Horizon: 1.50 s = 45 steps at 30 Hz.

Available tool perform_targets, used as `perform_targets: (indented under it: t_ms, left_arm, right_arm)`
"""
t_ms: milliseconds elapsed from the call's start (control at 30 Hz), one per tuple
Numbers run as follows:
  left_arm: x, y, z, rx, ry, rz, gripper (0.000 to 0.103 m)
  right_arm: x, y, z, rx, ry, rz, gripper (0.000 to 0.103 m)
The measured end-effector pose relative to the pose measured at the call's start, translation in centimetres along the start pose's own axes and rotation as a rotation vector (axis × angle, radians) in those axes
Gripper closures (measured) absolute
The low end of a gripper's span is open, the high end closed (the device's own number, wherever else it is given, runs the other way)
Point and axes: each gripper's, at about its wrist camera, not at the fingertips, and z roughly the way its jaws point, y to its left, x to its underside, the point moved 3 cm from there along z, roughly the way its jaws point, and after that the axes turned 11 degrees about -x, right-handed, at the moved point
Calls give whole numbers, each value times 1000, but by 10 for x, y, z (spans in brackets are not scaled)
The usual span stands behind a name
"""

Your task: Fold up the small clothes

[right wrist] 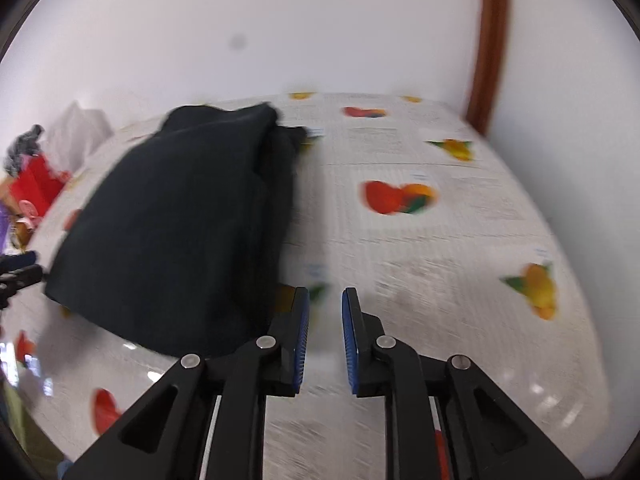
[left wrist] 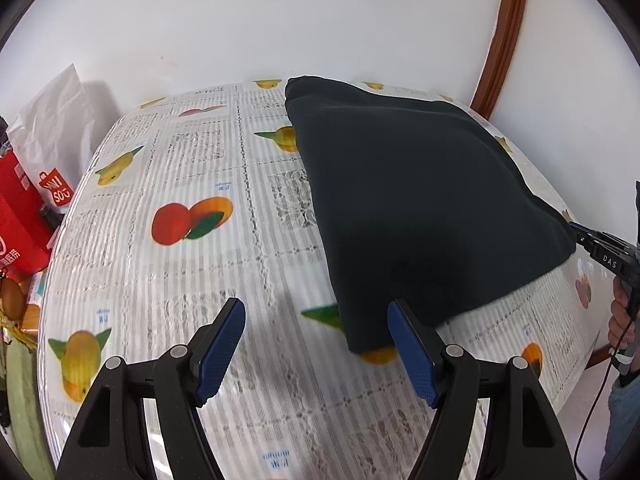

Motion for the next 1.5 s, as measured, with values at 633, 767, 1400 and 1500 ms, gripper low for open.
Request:
perform_targets:
  t_ms: [633, 767, 1400, 1500]
  left_arm:
    - [21, -33, 14, -3, 40, 58, 40]
    - [16, -41, 21, -4, 44, 72, 48]
    - [12, -6, 23, 5, 30, 3, 79]
    - [13, 5, 23, 3, 41, -27, 79]
  right_arm:
    - [28, 13, 20, -122, 32, 39, 65]
    - [24, 18, 21, -176, 13, 39, 65]
    - [-10, 58, 63, -247, 32, 46, 90]
    - [-15, 64, 67, -260, 39, 62, 87]
